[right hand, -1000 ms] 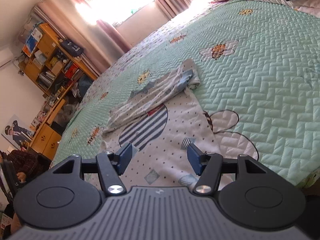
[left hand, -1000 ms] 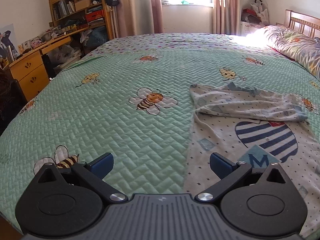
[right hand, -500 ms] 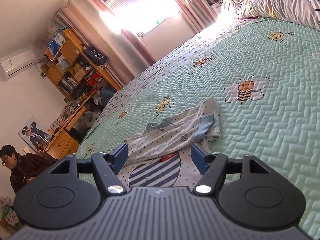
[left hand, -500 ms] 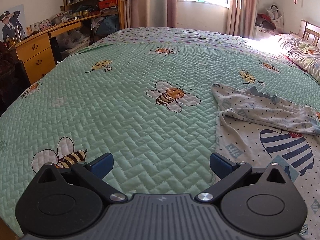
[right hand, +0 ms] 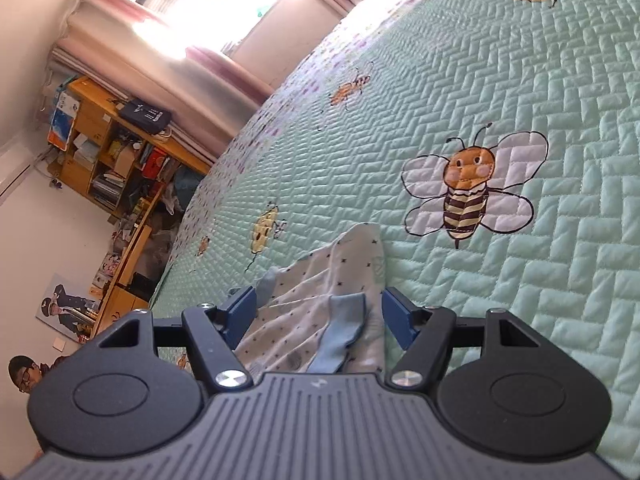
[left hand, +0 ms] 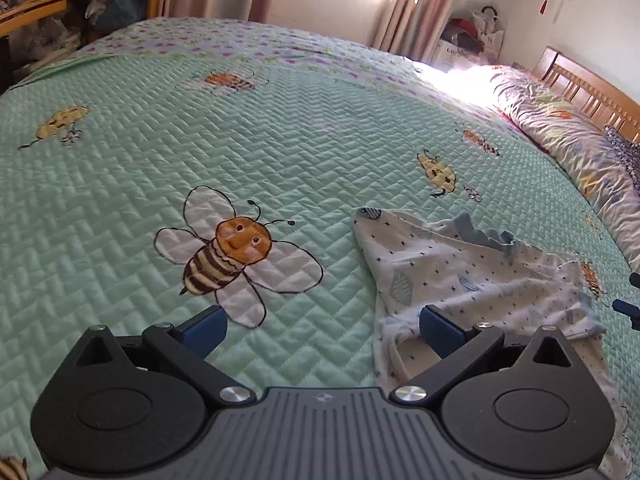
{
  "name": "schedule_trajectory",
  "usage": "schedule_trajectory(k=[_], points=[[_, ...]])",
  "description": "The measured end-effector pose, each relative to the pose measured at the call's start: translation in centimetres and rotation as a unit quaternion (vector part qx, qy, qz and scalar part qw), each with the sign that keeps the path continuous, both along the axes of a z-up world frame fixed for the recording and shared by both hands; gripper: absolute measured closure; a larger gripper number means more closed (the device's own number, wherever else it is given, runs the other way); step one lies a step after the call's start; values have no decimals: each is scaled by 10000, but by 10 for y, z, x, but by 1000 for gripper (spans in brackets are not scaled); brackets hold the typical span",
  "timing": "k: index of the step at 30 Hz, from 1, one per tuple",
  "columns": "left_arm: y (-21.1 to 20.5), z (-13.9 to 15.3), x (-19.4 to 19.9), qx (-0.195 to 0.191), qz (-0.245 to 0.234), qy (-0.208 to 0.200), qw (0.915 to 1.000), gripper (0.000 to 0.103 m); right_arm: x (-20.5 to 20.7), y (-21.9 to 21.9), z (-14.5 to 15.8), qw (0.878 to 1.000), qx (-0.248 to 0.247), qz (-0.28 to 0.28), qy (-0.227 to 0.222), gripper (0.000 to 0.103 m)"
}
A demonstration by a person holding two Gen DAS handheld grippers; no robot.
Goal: Fold clothes
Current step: 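Move both grippers down toward the hem of the white romper, then close both grippers on the romper hem edge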
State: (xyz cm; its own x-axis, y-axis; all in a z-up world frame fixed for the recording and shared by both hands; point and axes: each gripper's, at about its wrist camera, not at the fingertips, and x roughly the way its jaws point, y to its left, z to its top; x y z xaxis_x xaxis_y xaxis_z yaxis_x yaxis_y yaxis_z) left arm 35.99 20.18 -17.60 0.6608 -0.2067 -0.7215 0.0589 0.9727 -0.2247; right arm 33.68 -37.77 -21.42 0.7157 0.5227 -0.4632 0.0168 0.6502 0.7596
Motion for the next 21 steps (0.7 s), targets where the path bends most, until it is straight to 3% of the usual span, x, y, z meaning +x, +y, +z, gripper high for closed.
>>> schedule_trajectory(k=[3, 7, 13, 19, 21], points=[[-5, -15, 42, -7, -234, 88, 9997, 1, 17, -5, -17, 9998, 182, 114, 47, 32], [-12, -33, 89, -317, -622, 148, 9975, 1, 34, -6, -33, 9989, 262, 384, 26, 32], [-28, -49, 125, -202, -823, 74, 9964, 1, 47, -10, -52, 9959, 635, 631, -142, 32], [-55, -55, 124, 571, -1189, -171, 9911, 1, 64, -4, -52, 9940, 487, 963, -202, 32], [-58, -55, 125, 548, -1288, -196, 9900, 1, 69, 4, -50, 9928, 315, 1131, -231, 34]])
